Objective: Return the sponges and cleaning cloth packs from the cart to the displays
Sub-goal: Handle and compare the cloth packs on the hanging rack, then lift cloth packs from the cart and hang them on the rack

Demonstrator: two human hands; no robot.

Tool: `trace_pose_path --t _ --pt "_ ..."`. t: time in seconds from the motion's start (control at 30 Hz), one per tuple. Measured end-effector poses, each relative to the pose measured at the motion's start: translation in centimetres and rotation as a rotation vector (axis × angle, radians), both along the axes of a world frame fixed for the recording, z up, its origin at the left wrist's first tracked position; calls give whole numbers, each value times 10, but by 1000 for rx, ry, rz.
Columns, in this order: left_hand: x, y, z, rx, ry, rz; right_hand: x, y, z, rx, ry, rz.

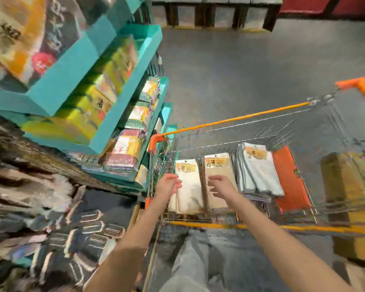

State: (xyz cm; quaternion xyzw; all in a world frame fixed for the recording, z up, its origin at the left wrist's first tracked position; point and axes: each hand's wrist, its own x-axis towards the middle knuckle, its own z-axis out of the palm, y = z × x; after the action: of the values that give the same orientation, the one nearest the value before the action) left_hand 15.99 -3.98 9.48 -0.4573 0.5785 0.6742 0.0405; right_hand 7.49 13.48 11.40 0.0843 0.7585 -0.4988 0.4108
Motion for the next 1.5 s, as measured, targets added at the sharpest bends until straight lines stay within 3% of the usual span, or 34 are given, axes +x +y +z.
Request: trace_pose_path --t 0.37,0.53,0.77,0.97,1.13,1.27,1.37,1.5 --pt "-59 -33 -118 62 -410 -186 -64 -44 -70 -2 -170 -118" --pt "-73 -34 -167 -91 -584 -283 -81 -50 -111 -19 -243 -153" --pt "-94 -36 -209 -6 -558 -297 -93 -38 -127 33 -275 -161" --pt "-106 -29 -196 128 -487 -187 -96 -31 -136 43 -290 -169" --pt "-112 -29 -192 -77 -460 -316 -97 -34 -141 41 -336 -198" --pt "-114 -15 -190 -77 -451 -392 -91 -39 -143 27 -355 -125" --pt "-105 -11 -200 -213 -453 -455 -84 -42 -151 17 -386 -107" --pt "-93 -11 -160 -335 -486 -419 -76 -49 -165 91 -411 -24"
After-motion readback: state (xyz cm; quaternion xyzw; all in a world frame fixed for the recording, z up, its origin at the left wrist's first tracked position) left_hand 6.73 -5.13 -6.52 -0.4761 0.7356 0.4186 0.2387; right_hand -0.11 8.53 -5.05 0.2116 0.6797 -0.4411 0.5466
